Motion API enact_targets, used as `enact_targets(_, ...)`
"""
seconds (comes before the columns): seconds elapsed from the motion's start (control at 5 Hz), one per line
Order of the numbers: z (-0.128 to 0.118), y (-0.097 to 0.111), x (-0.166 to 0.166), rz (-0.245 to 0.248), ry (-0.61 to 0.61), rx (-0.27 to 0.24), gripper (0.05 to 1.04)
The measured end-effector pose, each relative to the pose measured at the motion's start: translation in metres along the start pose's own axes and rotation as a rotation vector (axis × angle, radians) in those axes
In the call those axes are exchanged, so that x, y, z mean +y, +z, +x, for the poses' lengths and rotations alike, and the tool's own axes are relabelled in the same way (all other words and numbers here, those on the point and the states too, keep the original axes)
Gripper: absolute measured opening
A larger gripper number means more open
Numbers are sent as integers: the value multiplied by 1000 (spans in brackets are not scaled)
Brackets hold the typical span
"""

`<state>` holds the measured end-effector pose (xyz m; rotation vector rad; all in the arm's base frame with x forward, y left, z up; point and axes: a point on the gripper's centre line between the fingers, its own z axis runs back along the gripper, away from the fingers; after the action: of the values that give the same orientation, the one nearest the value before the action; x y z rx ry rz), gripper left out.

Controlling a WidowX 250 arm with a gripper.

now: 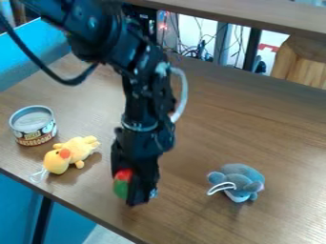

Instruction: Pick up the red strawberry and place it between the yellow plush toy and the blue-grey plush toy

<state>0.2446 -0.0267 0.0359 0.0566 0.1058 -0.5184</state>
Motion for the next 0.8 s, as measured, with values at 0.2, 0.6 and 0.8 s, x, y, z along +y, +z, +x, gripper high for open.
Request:
enact_targets(0.2,-3,-14,5,54,20,38,816)
enact_targets(0.6,5,-14,13,75,34,67,884)
enact_targets(0.8,2,-10,10,50,14,100,1013)
